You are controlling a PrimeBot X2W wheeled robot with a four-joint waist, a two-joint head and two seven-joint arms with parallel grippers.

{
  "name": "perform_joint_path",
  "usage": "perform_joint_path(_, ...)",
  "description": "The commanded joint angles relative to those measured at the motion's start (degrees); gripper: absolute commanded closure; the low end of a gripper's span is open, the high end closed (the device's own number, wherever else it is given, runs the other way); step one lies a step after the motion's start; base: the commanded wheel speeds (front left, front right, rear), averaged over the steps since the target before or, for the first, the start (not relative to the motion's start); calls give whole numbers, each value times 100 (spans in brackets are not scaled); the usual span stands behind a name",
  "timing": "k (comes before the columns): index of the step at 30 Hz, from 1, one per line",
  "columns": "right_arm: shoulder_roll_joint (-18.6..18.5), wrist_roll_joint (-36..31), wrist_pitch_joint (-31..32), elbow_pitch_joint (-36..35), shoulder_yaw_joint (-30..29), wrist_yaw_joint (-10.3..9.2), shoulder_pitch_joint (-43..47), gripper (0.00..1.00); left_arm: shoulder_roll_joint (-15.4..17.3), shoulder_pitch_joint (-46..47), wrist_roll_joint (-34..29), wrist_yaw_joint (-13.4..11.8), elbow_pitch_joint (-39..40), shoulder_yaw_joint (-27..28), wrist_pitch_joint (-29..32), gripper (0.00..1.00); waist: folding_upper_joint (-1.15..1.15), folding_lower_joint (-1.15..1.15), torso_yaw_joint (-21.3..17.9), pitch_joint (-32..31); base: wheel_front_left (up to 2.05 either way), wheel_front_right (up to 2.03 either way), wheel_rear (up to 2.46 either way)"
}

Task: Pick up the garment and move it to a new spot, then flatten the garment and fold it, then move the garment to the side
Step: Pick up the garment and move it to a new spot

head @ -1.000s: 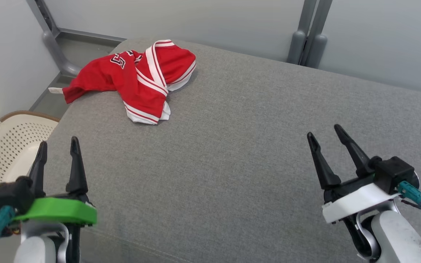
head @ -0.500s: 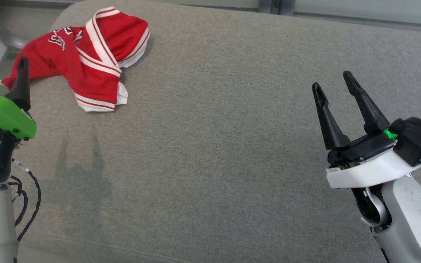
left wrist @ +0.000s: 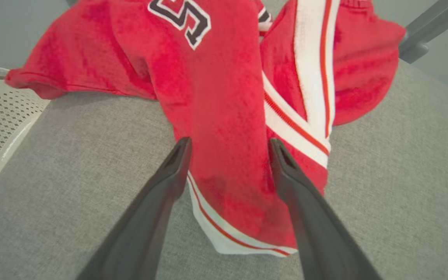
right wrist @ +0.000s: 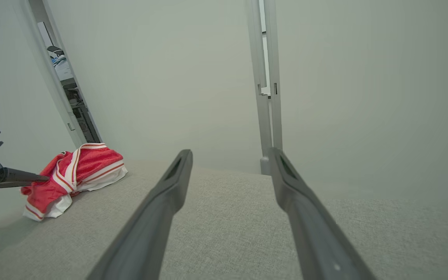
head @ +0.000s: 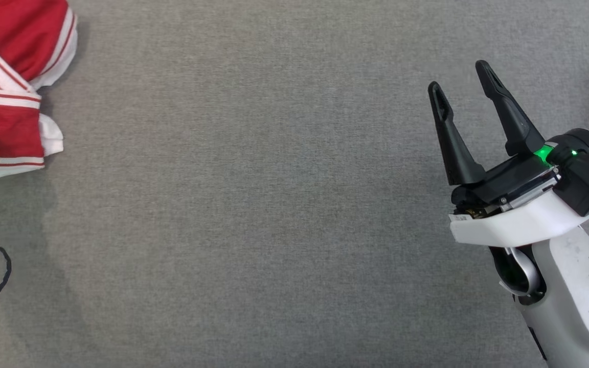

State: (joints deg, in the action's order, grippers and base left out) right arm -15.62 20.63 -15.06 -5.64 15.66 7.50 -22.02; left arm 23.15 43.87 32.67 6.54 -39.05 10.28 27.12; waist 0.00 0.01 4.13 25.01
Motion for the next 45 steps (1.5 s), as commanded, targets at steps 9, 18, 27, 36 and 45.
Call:
perform_joint_path(9,135,-72,-15,35,-26,-2,-35,0,313,285,-75,24,-1194,-132,36,100,0,-1,-636,391,0,0,0)
perform_joint_path(18,296,-52,-15,165,-24,-2,118,0,642,350,-268,92,-1212,-646,-467,100,0,-1,-585,-249,0,0,0)
perform_joint_path(27,457,63,-15,387,-187,-2,614,0,802,97,225,98,232,-1868,-509,100,0,-1,-552,-1411,0,0,0)
perform_joint_path(36,506,102,-15,436,-335,-2,1016,0,569,-326,496,83,2054,-2491,-344,100,0,-1,-819,-2044,0,0,0)
perform_joint_path(45,513,107,-15,440,-482,-2,1216,0,-494,-1336,470,-433,3135,-3112,-627,100,0,-1,-1315,-2107,0,0,0)
